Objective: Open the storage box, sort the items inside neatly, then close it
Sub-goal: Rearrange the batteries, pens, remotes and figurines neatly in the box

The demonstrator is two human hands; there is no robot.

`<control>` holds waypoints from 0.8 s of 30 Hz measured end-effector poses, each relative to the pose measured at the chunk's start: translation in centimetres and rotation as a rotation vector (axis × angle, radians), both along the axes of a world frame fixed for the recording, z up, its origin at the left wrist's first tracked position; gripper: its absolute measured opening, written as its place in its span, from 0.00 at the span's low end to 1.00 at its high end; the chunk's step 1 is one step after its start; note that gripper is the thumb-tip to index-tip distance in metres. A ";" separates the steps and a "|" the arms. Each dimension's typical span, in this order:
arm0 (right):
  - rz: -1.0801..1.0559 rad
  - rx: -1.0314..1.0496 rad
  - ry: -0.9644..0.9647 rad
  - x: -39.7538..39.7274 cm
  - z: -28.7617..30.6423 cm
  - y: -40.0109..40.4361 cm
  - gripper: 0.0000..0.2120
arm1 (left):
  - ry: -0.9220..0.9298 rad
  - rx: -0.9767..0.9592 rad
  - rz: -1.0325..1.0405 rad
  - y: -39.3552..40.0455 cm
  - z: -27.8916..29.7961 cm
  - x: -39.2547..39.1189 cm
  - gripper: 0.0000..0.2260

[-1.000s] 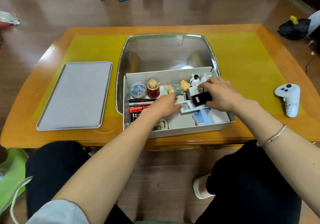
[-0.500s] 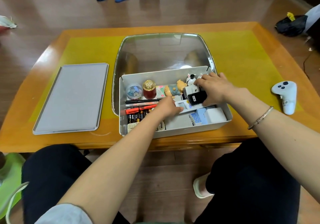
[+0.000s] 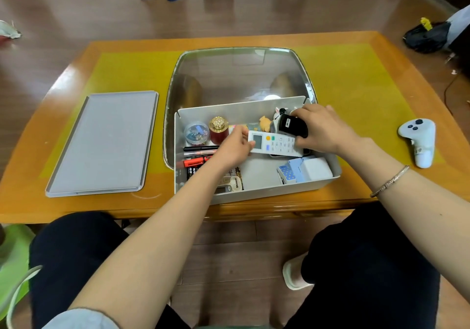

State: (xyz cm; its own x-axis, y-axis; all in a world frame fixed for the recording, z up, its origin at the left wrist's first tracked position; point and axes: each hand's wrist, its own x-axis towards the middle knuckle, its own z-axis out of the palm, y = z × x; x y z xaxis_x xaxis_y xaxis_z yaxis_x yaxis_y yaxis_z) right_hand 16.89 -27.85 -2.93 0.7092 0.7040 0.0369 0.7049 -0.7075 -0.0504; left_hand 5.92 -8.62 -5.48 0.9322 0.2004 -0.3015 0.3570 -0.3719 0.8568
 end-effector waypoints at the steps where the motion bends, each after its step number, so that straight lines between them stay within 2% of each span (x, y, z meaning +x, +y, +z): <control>1: -0.009 0.031 0.001 0.0 0.1 -0.2 0.28 | -0.020 -0.034 0.032 0.4 0.4 0.0 0.06; 5: -0.037 0.116 -0.013 -0.2 0.4 -0.7 0.27 | -0.149 -0.084 0.133 2.3 2.3 0.1 0.08; 11: -0.024 0.030 0.026 -0.6 -0.1 -0.5 0.26 | -0.230 0.174 0.056 4.1 4.0 0.5 0.13; 14: -0.043 0.019 0.027 -0.7 -0.1 -0.5 0.26 | -0.184 0.334 -0.097 3.5 3.9 1.0 0.14; 16: -0.044 0.008 0.020 -0.7 -0.1 -0.5 0.26 | -0.123 0.407 -0.161 2.9 3.3 1.3 0.10; 19: -0.041 -0.008 0.021 -0.9 -0.2 -0.4 0.27 | -0.048 0.434 -0.180 1.7 2.1 1.4 0.05; 22: -0.037 -0.011 0.025 -0.9 -0.3 -0.4 0.26 | -0.020 0.414 -0.184 0.3 1.4 1.5 0.06; 24: -0.037 -0.004 0.029 -0.9 -0.4 -0.5 0.26 | -0.021 0.473 -0.177 -0.3 1.0 1.4 0.09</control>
